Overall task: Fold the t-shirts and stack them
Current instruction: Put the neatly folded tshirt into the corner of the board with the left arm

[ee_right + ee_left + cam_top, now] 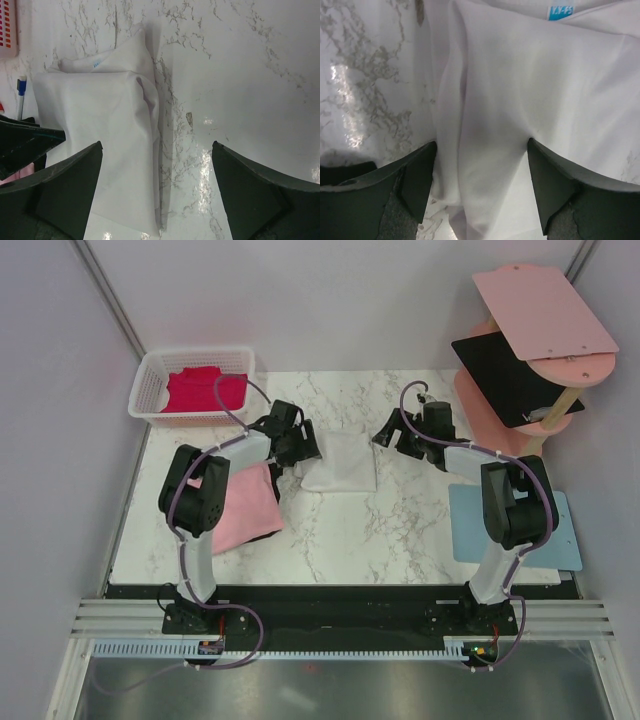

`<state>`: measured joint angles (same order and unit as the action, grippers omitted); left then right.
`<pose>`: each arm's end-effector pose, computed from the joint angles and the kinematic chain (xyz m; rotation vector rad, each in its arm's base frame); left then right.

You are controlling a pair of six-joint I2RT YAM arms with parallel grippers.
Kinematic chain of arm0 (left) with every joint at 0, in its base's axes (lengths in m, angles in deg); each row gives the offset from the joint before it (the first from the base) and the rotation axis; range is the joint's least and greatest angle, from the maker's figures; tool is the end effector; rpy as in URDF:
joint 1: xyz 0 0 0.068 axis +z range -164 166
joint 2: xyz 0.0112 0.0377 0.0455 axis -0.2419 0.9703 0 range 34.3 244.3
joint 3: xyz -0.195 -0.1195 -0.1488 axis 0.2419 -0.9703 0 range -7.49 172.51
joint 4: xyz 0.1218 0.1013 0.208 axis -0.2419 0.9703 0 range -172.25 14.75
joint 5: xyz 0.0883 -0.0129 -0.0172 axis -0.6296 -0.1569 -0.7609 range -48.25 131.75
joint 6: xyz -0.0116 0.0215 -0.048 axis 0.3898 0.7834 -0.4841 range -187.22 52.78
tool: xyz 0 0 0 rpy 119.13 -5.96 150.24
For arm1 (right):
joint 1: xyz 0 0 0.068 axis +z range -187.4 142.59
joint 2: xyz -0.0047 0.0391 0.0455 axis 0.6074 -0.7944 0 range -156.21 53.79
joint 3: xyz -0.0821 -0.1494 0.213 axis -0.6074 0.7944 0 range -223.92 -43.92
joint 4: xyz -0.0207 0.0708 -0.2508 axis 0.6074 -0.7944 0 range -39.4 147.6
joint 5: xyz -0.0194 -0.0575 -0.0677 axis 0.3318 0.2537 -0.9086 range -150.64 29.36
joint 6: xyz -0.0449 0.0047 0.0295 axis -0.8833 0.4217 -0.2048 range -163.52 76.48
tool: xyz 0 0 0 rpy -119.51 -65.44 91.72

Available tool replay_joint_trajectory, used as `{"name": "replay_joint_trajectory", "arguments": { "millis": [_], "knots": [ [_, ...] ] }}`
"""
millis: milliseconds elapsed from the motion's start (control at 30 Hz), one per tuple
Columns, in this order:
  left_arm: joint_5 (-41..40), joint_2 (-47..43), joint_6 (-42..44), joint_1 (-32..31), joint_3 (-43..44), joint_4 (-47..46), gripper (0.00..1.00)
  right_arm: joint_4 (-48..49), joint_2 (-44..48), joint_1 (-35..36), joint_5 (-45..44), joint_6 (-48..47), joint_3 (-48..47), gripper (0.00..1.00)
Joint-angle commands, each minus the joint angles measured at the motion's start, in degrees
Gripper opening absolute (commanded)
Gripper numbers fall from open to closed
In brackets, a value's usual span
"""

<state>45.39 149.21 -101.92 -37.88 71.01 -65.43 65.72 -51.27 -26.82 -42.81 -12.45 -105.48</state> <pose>0.3919 -0.1759 0.1682 -0.2149 2.5600 -0.4891 0.3868 0.0833 0.1808 0.2206 2.2438 0.7419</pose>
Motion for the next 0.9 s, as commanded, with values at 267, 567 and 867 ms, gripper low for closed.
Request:
{"name": "replay_joint_trajectory", "arguments": {
  "millis": [267, 567, 867],
  "knots": [
    [7.96, 5.33, 0.77, 0.06, 1.48, -4.07, 0.02, -0.82, 0.38, -1.1, -1.56, -1.8, -1.72, 0.98],
    [3.22, -8.73, 1.48, 0.5, 1.65, 6.1, 0.02, -1.09, 0.47, -1.19, -0.95, -1.54, -1.46, 0.98],
    [3.74, -16.81, -0.19, 3.13, 5.26, 20.17, 0.02, -0.65, 0.46, -1.27, 0.02, -1.28, -0.58, 0.98]
  ]
}}
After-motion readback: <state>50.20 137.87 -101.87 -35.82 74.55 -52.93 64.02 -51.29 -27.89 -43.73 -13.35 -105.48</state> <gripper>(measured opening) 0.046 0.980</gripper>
